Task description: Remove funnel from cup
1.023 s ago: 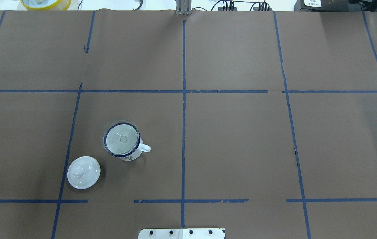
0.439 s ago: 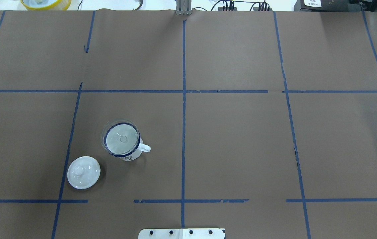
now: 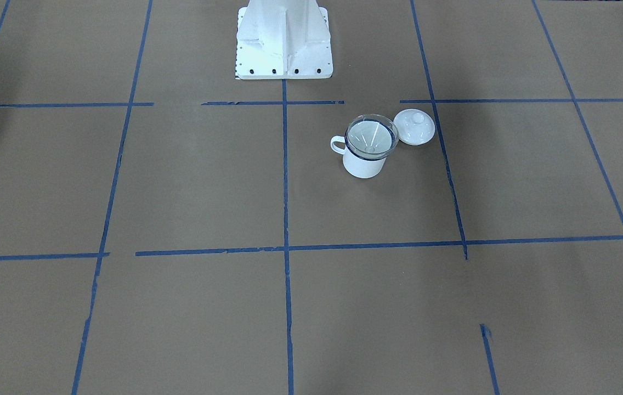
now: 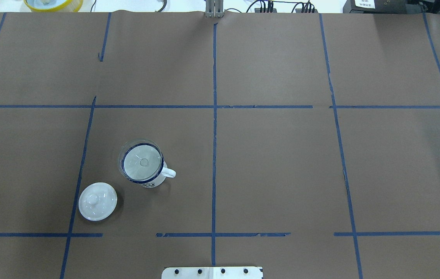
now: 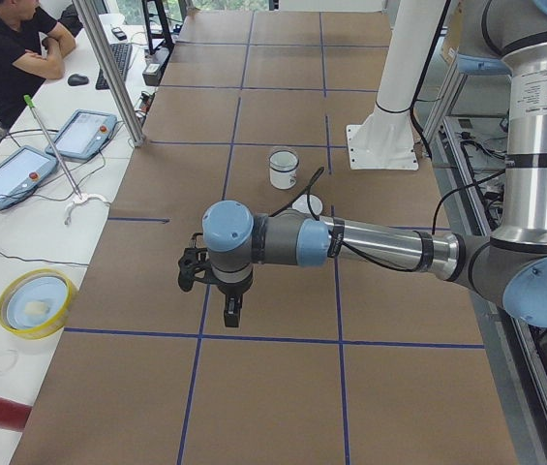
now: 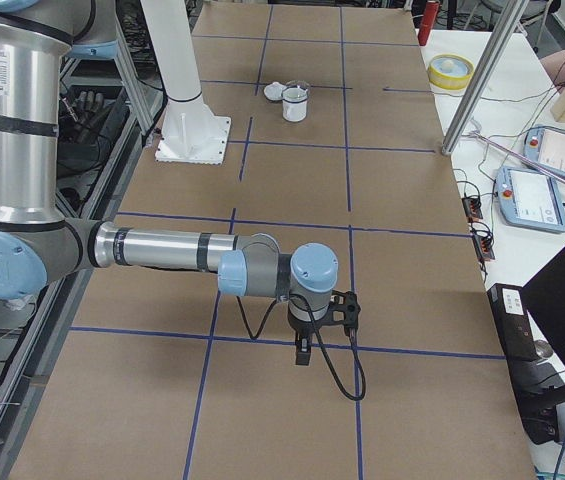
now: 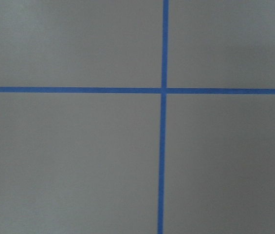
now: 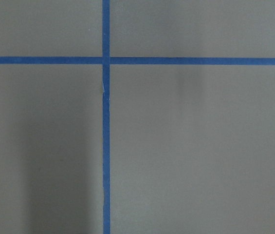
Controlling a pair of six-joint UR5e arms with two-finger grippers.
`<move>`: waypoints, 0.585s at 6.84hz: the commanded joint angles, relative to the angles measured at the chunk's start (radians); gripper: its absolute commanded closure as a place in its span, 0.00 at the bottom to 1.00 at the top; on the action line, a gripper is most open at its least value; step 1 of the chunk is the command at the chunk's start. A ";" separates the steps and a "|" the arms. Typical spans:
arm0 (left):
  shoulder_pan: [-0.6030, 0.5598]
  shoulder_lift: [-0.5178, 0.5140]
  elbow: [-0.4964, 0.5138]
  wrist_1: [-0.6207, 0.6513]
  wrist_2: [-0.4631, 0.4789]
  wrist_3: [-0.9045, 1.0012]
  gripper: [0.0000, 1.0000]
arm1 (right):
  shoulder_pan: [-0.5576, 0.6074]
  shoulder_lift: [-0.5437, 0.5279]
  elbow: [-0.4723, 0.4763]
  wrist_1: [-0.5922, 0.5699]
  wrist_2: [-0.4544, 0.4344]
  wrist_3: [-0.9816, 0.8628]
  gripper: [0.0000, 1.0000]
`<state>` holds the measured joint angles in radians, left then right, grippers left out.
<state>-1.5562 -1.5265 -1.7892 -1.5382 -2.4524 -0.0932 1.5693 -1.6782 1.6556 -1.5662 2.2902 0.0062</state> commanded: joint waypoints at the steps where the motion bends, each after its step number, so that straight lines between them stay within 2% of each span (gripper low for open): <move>1: 0.179 -0.015 -0.067 -0.226 -0.048 -0.490 0.00 | 0.000 0.000 0.000 0.000 0.000 0.000 0.00; 2: 0.293 -0.071 -0.128 -0.255 0.016 -0.822 0.00 | 0.000 0.000 0.001 0.000 0.000 0.000 0.00; 3: 0.370 -0.168 -0.139 -0.250 0.076 -1.114 0.00 | 0.000 0.000 0.001 0.000 0.000 0.000 0.00; 4: 0.468 -0.244 -0.150 -0.244 0.096 -1.307 0.00 | 0.000 0.000 0.001 0.000 0.000 0.000 0.00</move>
<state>-1.1921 -1.6860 -1.9211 -1.7801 -2.3921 -1.1441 1.5693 -1.6782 1.6566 -1.5662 2.2902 0.0061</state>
